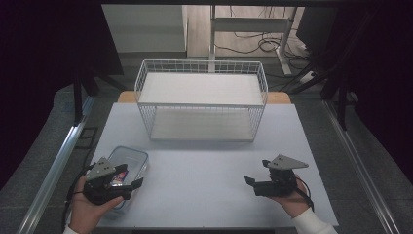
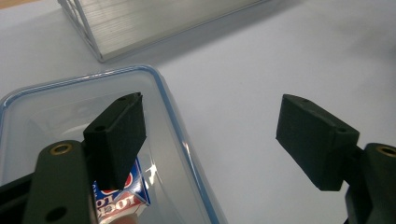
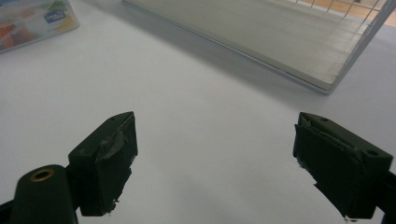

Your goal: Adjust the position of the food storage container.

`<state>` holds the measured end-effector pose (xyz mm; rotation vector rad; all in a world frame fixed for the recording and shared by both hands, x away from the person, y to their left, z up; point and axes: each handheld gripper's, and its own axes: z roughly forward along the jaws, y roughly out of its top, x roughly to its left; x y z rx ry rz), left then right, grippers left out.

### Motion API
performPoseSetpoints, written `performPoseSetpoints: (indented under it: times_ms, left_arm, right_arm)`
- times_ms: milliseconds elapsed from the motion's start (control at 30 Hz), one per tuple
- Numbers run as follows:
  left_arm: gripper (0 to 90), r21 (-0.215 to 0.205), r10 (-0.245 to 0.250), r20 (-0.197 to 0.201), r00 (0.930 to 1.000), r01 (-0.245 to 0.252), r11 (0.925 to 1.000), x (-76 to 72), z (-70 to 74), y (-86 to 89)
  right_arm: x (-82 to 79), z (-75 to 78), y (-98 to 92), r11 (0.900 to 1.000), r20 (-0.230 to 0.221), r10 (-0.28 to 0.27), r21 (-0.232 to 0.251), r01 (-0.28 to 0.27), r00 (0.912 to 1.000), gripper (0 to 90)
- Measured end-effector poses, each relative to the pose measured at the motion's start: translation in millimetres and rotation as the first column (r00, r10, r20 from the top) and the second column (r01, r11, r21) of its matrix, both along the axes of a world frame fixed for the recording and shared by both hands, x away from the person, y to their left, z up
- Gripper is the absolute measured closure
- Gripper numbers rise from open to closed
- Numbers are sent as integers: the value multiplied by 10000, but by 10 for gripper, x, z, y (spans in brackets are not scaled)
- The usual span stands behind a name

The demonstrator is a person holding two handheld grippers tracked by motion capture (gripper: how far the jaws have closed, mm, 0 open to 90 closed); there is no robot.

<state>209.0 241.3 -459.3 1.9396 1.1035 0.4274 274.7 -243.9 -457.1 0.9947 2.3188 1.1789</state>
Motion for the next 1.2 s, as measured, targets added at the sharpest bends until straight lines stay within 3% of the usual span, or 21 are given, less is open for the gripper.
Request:
performPoseSetpoints:
  times_ms: [133,267,433,533,967,1200]
  left_arm:
    - [237,-97,-44,23,10000,44,9999,-4,9,4]
    - [237,-11,-57,8,10000,57,10000,1,-2,-3]
    - [237,-102,-50,69,10000,51,9999,-17,10,7]
    - [237,68,-21,159,9999,19,10000,-38,10,17]
    - [237,59,88,200,9998,-89,9999,-69,26,42]
    - [238,-161,197,196,9996,-194,9997,-47,58,85]
  right_arm:
    - [-12,21,-40,9999,-14,-97,121,97,10000,157]
    - [-41,53,-56,9997,237,-205,-151,208,9995,159]
    - [-44,62,-45,9995,104,-295,-142,297,9995,159]
    - [-45,83,-24,9994,112,-287,-171,289,9995,161]
    - [-25,80,11,9992,209,-90,-388,98,9997,163]
    - [-36,108,18,9993,213,-109,-356,117,9997,164]
